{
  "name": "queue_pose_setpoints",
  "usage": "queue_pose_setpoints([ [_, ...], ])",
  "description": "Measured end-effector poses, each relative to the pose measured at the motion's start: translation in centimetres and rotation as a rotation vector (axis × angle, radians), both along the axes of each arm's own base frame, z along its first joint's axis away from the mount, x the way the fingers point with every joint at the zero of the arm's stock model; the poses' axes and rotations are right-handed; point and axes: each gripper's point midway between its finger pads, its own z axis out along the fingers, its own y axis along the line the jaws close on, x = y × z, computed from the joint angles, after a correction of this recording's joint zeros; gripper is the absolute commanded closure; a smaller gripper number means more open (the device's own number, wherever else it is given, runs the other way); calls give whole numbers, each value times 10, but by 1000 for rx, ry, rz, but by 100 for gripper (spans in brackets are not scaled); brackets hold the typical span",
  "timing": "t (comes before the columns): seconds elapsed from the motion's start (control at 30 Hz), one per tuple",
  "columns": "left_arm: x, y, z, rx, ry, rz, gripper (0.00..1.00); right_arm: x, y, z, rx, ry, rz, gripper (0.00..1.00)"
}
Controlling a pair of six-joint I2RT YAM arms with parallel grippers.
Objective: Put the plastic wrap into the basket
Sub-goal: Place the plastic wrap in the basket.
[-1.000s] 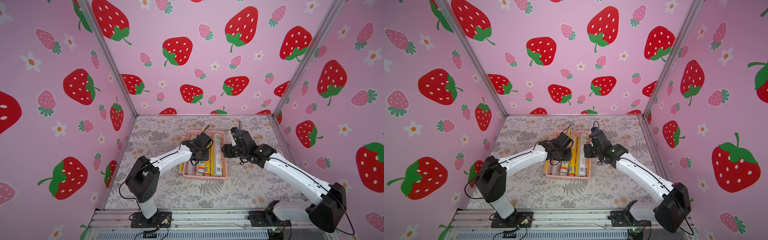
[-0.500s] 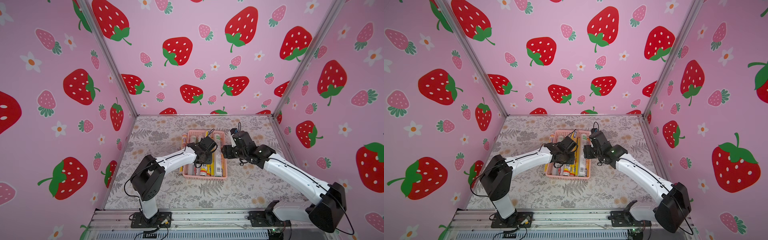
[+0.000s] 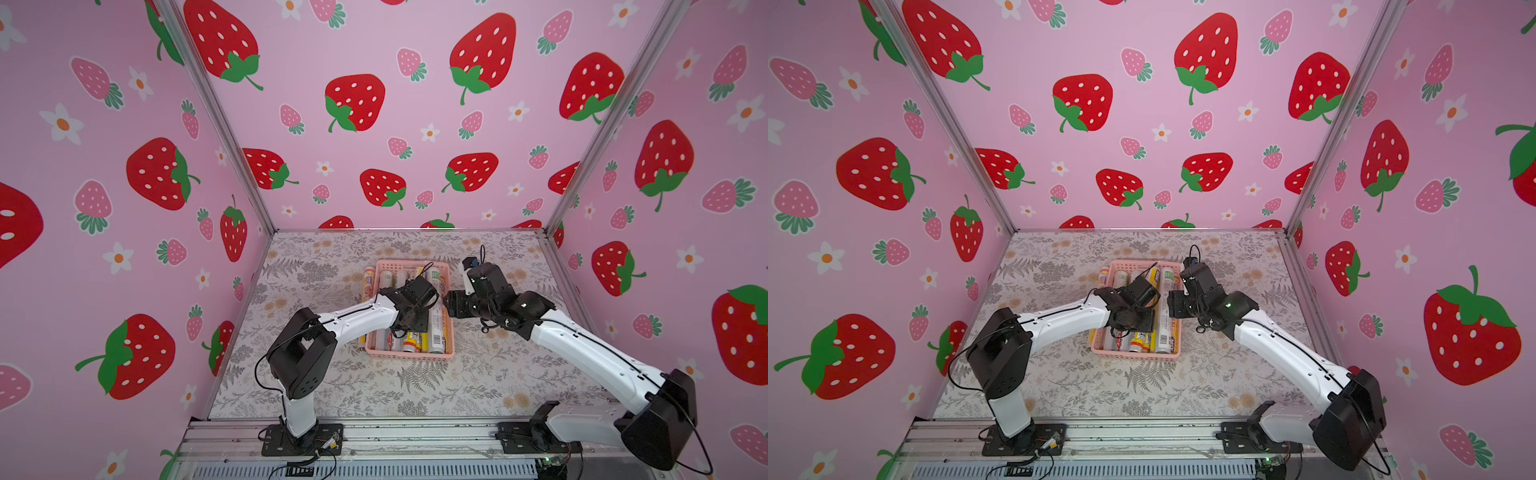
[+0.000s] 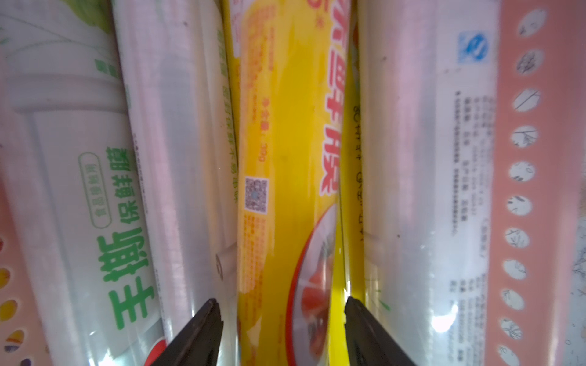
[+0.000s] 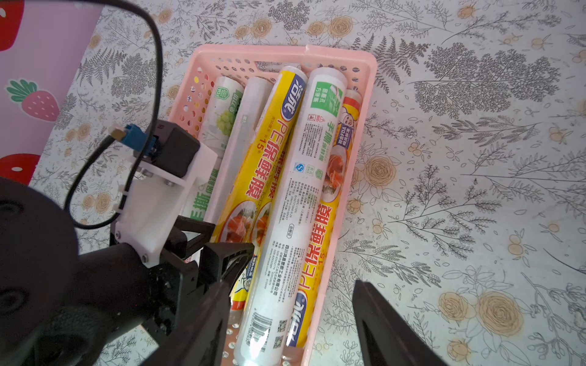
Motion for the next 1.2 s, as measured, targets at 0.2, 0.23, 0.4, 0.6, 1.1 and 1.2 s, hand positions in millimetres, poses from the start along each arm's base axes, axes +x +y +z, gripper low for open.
queue_pose_setpoints([
  [0.2,1,-15,10,-79,-5,-34,35,0,0,1,0,-2,0,33],
  [0.23,1,-17,10,-92,-1,-36,36,0,0,1,1,-3,0,33],
  [0.4,3,-30,15,-163,0,-39,35,-1,-1,6,9,-13,-1,33],
  [0.6,2,-30,22,-175,-12,-38,30,-2,-2,7,10,-15,0,33],
  [1.1,11,25,79,-155,-118,45,28,-4,7,-4,24,32,29,33],
  [1.2,19,59,90,-144,-145,119,28,-4,9,-9,26,52,33,33],
])
